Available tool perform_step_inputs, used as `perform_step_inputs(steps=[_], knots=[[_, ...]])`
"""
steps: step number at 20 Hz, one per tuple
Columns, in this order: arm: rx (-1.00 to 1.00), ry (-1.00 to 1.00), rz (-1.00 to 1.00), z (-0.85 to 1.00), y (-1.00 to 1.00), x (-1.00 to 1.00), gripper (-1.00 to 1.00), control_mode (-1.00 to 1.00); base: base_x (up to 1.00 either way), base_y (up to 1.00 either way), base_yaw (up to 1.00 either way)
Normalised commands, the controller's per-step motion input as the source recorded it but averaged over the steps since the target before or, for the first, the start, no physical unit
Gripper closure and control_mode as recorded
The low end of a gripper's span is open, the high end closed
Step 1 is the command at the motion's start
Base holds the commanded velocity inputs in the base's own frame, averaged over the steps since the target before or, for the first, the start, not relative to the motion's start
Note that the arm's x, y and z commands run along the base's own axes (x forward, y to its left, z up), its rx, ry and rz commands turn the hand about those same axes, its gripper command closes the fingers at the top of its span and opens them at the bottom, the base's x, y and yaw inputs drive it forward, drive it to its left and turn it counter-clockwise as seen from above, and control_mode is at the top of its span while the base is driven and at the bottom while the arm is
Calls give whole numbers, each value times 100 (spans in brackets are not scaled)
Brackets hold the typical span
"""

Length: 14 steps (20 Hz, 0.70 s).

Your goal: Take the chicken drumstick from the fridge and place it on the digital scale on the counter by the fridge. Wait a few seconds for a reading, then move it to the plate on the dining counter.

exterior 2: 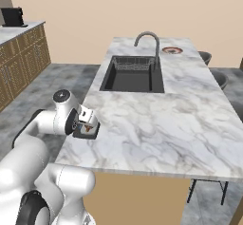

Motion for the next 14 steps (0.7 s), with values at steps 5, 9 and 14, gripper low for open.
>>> perform_step_inputs(steps=[5, 9, 14], knots=[[0, 0, 0, 0, 0, 0, -100, -100, 0, 0, 0], [0, 0, 0, 0, 0, 0, -100, -100, 0, 0, 0], [0, 0, 0, 0, 0, 0, -100, -100, 0, 0, 0]])
